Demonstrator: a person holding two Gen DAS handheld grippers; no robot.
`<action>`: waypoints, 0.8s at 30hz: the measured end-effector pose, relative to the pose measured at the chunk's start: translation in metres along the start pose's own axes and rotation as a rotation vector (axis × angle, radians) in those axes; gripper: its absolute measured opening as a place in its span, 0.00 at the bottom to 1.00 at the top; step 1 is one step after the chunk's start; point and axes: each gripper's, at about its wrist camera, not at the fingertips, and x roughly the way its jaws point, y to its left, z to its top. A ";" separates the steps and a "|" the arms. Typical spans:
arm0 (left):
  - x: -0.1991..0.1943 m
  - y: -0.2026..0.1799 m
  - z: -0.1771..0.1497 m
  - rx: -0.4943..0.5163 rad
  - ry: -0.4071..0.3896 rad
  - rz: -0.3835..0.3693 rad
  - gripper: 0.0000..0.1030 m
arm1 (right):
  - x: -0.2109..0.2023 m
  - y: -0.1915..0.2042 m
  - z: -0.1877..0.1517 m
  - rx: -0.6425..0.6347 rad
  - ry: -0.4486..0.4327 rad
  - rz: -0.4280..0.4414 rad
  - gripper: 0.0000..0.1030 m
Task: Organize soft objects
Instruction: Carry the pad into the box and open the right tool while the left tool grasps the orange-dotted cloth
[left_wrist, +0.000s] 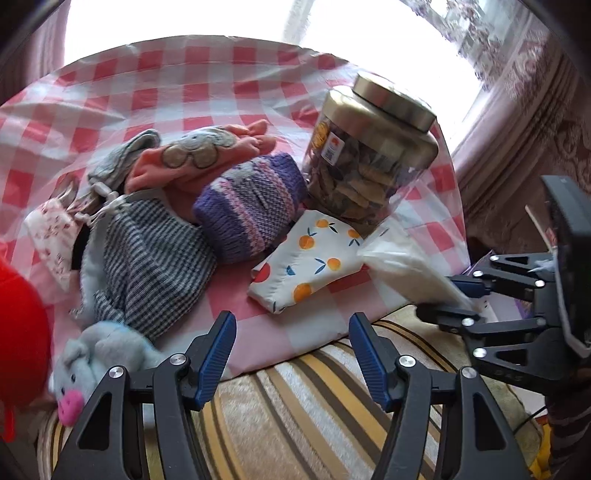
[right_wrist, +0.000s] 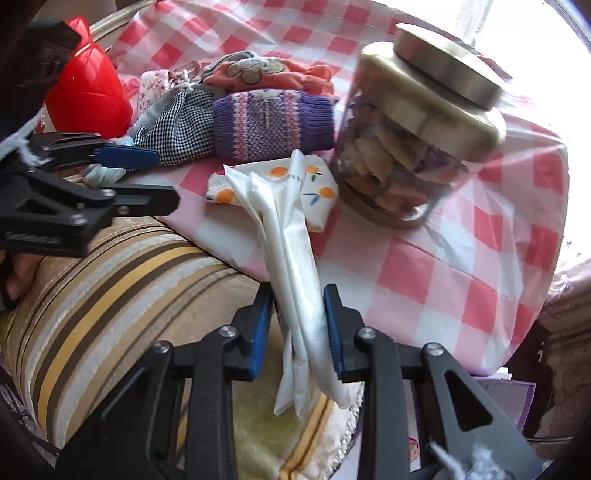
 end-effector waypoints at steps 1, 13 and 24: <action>0.004 -0.003 0.003 0.014 0.008 0.004 0.62 | -0.005 -0.007 -0.004 0.015 -0.007 0.003 0.31; 0.063 -0.038 0.034 0.181 0.117 0.061 0.62 | -0.035 -0.067 -0.051 0.227 -0.068 0.019 0.31; 0.108 -0.073 0.042 0.378 0.190 0.209 0.13 | -0.071 -0.169 -0.166 0.525 0.014 -0.183 0.31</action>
